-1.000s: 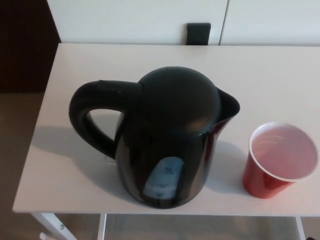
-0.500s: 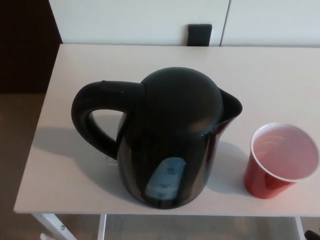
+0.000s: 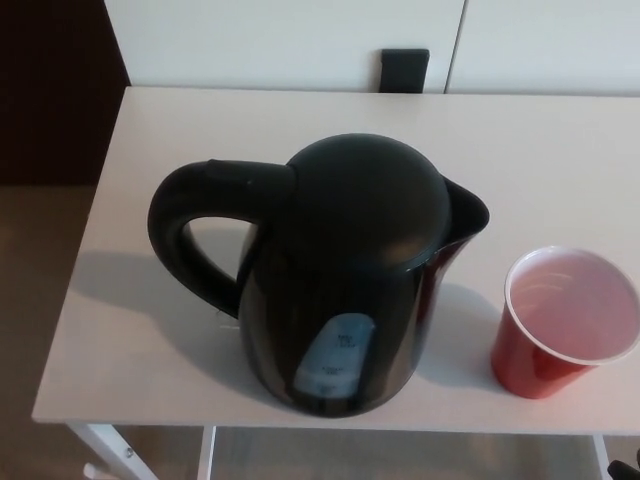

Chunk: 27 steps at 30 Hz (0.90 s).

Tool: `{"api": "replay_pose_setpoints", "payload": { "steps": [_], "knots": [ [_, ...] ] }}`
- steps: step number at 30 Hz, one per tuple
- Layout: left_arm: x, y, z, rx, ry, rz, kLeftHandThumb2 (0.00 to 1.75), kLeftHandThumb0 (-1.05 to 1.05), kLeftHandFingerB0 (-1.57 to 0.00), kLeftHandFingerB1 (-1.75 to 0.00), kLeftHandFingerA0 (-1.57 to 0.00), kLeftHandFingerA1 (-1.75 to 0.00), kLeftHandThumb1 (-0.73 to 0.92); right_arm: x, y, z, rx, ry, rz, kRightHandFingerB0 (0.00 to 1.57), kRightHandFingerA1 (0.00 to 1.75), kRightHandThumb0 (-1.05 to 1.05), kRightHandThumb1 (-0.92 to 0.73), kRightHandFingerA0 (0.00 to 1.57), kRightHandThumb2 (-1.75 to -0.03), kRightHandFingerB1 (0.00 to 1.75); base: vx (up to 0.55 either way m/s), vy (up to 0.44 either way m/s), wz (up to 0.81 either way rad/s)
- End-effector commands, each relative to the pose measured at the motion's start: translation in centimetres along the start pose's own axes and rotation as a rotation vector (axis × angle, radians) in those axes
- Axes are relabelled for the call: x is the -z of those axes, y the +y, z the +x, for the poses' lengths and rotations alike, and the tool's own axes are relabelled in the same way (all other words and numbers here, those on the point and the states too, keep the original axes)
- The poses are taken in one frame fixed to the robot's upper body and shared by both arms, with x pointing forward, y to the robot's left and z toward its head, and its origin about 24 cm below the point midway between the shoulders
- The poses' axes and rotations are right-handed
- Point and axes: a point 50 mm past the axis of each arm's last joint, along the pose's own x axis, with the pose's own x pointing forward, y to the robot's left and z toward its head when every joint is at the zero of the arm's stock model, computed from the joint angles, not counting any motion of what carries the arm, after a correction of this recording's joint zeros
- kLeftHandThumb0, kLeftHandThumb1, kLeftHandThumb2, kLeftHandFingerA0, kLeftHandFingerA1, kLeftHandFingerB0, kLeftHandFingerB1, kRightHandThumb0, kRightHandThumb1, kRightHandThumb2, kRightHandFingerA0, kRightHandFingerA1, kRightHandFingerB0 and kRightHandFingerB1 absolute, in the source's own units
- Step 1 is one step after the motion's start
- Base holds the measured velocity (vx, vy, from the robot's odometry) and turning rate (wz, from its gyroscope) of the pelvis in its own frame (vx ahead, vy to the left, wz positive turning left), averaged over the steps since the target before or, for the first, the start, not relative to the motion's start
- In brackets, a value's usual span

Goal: The robot walk towards a table in front and uses its left hand to pick up the pot from the base and pour water to the cup on the right hand side

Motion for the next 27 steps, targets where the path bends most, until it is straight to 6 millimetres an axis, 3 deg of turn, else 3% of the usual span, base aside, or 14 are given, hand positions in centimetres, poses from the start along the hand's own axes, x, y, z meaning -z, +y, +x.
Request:
{"api": "replay_pose_setpoints", "payload": {
  "steps": [1,2,5,8,9,10,16,17,18,27],
  "knots": [
    [-8.2,-9.0,1.6,0.352,-0.320,0.188,0.87,-0.26,0.00,-0.48,-0.01,-0.49,0.35,-0.8,-1.0,-0.4,0.025,-0.020,0.005,0.25,0.65,-0.16,-0.53,0.31,-1.03,0.59,0.00,0.000,0.00],
    [-8.0,-9.9,2.0,0.373,-0.316,0.190,0.52,-0.40,-0.16,-0.31,-0.18,-0.35,0.41,-0.9,-1.0,-0.4,0.028,-0.022,-0.002,0.29,0.64,-0.22,-0.64,0.36,-0.74,0.49,0.00,0.000,0.00],
    [-7.2,-12.5,3.1,0.440,-0.292,0.220,0.53,-0.42,-0.18,-0.31,-0.20,-0.34,0.42,-1.1,-1.1,-0.3,0.041,-0.027,0.000,0.28,0.69,-0.22,-0.66,0.39,-0.71,0.49,0.00,0.000,0.00],
    [-7.1,-13.1,3.3,0.455,-0.279,0.231,0.53,-0.41,-0.18,-0.31,-0.19,-0.34,0.43,-1.3,-1.0,-0.3,0.045,-0.029,-0.002,0.29,0.71,-0.23,-0.67,0.41,-0.70,0.50,0.00,0.000,0.00],
    [-6.1,-14.2,3.7,0.465,-0.259,0.231,0.81,-0.24,-0.06,-0.50,-0.07,-0.51,0.23,-1.5,-0.9,-0.4,0.036,-0.040,-0.016,0.34,0.75,-0.24,-0.60,0.36,-0.73,0.55,0.00,0.000,0.00],
    [-5.4,-14.8,3.8,0.470,-0.243,0.237,0.81,-0.24,-0.06,-0.50,-0.07,-0.51,0.23,-1.5,-0.9,-0.4,0.035,-0.044,-0.022,0.35,0.76,-0.24,-0.65,0.38,-0.73,0.56,0.00,0.000,0.00],
    [-2.8,-15.6,3.9,0.476,-0.159,0.263,0.83,-0.24,-0.06,-0.50,-0.06,-0.51,0.26,-1.6,-0.6,-0.4,0.042,-0.049,-0.015,0.36,0.75,-0.23,-0.67,0.42,-0.75,0.56,0.00,0.000,0.00],
    [-2.7,-15.6,3.9,0.476,-0.159,0.264,0.83,-0.24,-0.06,-0.50,-0.06,-0.51,0.26,-1.6,-0.6,-0.4,0.043,-0.049,-0.015,0.36,0.75,-0.23,-0.67,0.42,-0.75,0.56,0.00,0.000,0.00],
    [-2.4,-15.6,3.9,0.477,-0.149,0.262,0.53,-0.39,-0.17,-0.31,-0.20,-0.36,0.43,-1.7,-0.5,-0.4,0.035,-0.053,-0.009,0.35,0.78,-0.22,-0.67,0.40,-0.78,0.56,0.00,0.000,0.00],
    [-1.6,-15.2,4.3,0.467,-0.111,0.281,0.54,-0.42,-0.14,-0.29,-0.19,-0.35,0.45,-2.1,0.2,-0.2,0.035,-0.056,-0.024,0.32,0.67,-0.22,-0.65,0.39,-0.69,0.53,0.00,0.000,0.00]
  ]
}}
